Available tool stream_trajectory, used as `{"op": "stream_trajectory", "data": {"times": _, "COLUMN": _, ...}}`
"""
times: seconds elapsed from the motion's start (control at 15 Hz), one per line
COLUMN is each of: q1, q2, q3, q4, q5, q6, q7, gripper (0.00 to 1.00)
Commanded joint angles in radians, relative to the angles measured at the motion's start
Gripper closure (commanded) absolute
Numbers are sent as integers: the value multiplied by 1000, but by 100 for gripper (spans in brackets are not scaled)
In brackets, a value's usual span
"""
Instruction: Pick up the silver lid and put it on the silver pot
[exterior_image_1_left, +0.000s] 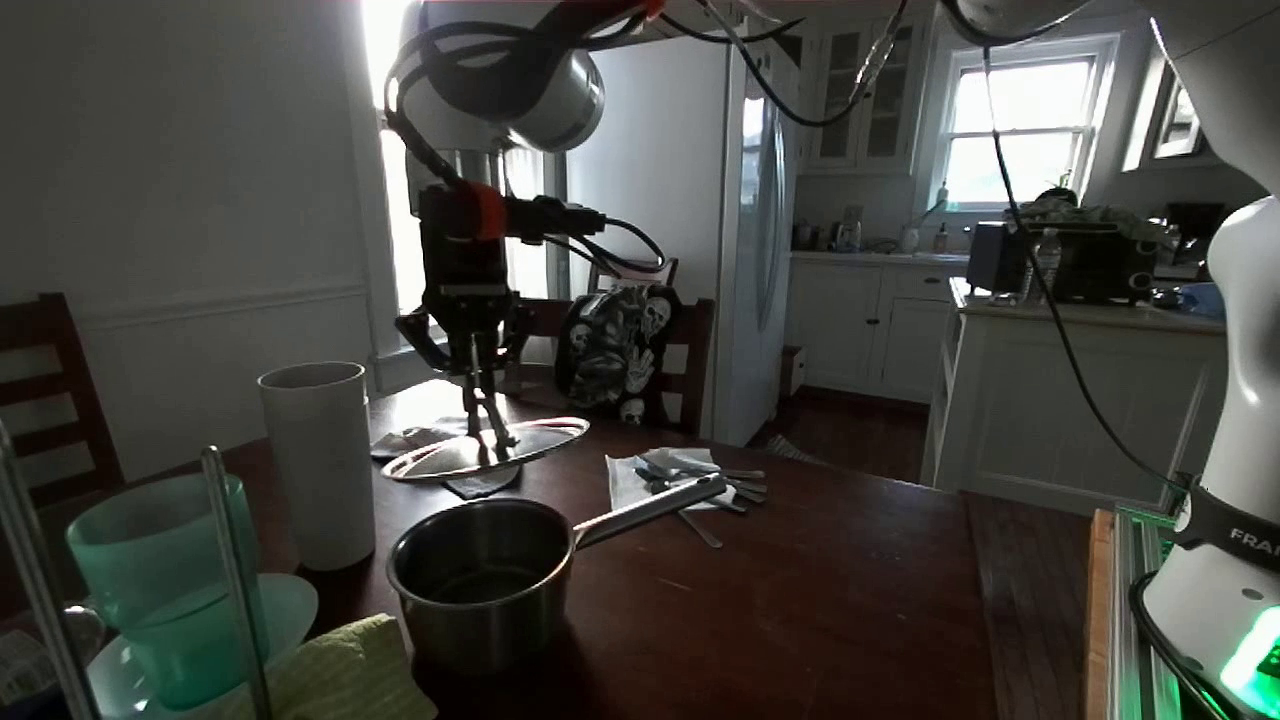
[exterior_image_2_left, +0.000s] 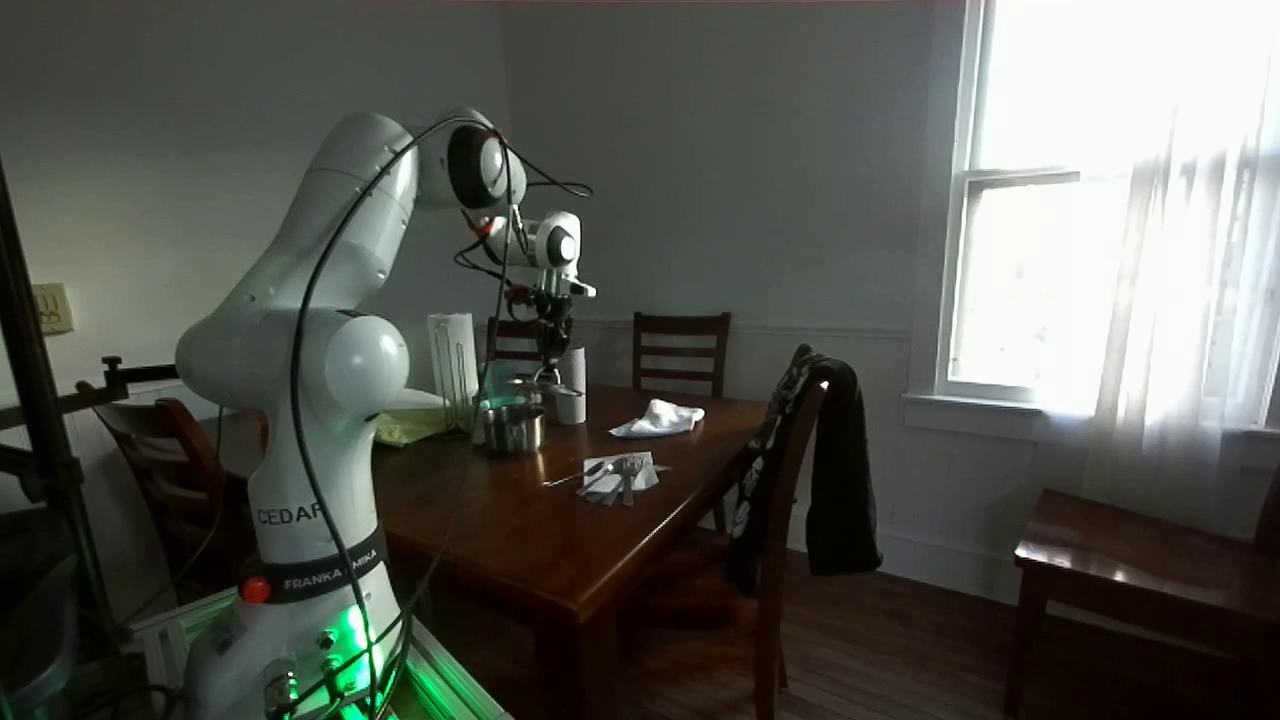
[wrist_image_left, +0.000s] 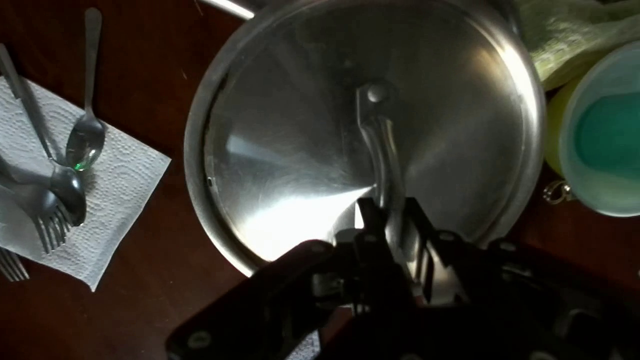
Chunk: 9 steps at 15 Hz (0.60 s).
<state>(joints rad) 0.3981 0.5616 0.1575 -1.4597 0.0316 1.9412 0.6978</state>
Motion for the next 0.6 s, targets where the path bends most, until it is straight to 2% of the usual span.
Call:
{"op": "stream_trajectory", "data": {"times": 0.0, "q1": 16, "q2": -113, "q3": 14, "q4": -146, "q5": 10, "q6": 82, "q7": -21, "gripper": 96}}
{"op": "stream_trajectory", "data": {"times": 0.53, "q1": 54, "q2": -230, "q3": 32, "q4": -368, "q5": -44, "q6": 259, "q7": 16, "gripper": 96}}
